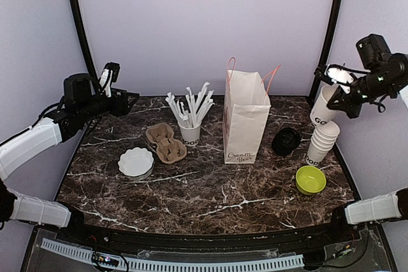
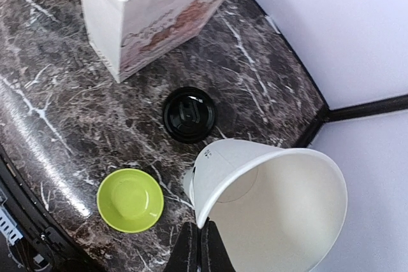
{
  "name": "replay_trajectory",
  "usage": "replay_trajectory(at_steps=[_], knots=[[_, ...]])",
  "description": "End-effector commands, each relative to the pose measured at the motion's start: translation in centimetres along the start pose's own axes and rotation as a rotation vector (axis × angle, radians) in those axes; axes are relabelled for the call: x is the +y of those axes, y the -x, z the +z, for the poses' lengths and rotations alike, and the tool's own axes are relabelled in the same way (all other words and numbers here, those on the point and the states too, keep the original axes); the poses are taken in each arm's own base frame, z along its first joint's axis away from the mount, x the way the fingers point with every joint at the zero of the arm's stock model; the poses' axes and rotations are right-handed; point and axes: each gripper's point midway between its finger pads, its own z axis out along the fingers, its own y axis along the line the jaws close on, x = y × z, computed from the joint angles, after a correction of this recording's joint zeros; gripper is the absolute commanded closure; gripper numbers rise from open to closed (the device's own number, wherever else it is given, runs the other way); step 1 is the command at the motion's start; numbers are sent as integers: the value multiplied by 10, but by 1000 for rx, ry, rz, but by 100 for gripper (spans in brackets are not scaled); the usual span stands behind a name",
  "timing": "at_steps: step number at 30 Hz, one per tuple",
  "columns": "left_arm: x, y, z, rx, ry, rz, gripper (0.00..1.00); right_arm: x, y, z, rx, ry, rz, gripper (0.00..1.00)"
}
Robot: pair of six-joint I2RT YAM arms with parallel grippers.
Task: Pack the takeout coffee
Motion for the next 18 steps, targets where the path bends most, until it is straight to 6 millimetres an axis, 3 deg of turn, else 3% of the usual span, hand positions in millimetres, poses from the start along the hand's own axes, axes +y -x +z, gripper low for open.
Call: replay_trajectory(at_steps=[1, 5, 10, 18], knots=[[6, -4, 2, 18, 26, 28, 36, 41, 10, 27, -66, 231, -140, 100], [9, -8, 3, 24, 41, 50, 35, 70, 20, 48, -78, 390, -178, 100], [19, -12, 4, 54, 95, 83, 35, 104, 0, 79, -28, 464, -269, 100], [34, -18, 7, 88, 177, 90, 35, 186, 13, 84, -68, 721, -400, 100]])
